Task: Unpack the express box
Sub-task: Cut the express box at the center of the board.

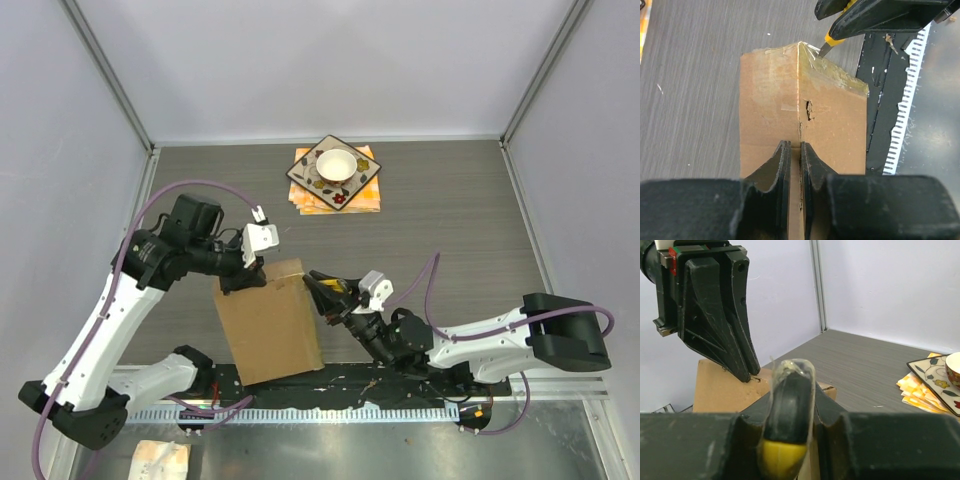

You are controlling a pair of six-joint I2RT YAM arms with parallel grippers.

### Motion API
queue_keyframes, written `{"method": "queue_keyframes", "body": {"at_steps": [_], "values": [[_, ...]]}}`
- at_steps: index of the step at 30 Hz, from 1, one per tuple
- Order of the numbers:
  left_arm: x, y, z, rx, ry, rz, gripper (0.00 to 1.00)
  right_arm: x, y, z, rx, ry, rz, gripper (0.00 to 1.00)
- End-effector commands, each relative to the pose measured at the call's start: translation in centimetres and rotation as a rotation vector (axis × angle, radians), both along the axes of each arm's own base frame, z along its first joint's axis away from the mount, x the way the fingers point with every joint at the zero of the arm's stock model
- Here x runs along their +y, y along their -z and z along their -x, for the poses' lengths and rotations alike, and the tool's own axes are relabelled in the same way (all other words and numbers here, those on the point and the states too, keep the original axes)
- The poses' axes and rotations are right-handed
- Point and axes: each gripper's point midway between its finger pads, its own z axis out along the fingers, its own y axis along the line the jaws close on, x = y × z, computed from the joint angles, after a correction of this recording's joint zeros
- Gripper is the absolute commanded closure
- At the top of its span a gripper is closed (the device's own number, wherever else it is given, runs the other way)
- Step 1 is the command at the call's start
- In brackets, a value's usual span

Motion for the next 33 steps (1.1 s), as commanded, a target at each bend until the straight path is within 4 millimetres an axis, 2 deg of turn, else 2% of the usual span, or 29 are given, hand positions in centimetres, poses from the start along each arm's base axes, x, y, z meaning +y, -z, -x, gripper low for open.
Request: {"method": "queue_keyframes", "body": {"at_steps": [1, 6, 10, 19, 24, 33], "values": [[3.3, 2.9, 5.6, 0.231, 0.008, -0.148, 1.0, 1.0, -1.5, 0.2, 0.006, -0.025, -0.077, 0.99], [3.4, 2.8, 5.9, 0.229, 0.011, -0.14, 1.0, 1.3, -1.3, 0.0, 0.005, -0.015, -0.064, 0.99], [3.2, 2.7, 6.0, 0.234, 0.014, -0.131, 1.0, 1.7, -0.3, -0.3, -0.001, 0.004, -0.008, 0.99], [3.2, 3.0, 6.1, 0.25, 0.013, -0.134, 1.0, 1.5, 5.3, -0.9, 0.026, 0.056, 0.182, 0.99], [3.0, 2.9, 6.0, 0.25, 0.01, -0.13, 1.0, 1.4, 7.5, -0.2, 0.058, 0.04, 0.234, 0.99], [3.0, 2.5, 5.9, 0.25, 0.001, -0.126, 1.0, 2.1, 12.5, 2.7, 0.129, 0.01, 0.315, 0.99]]}}
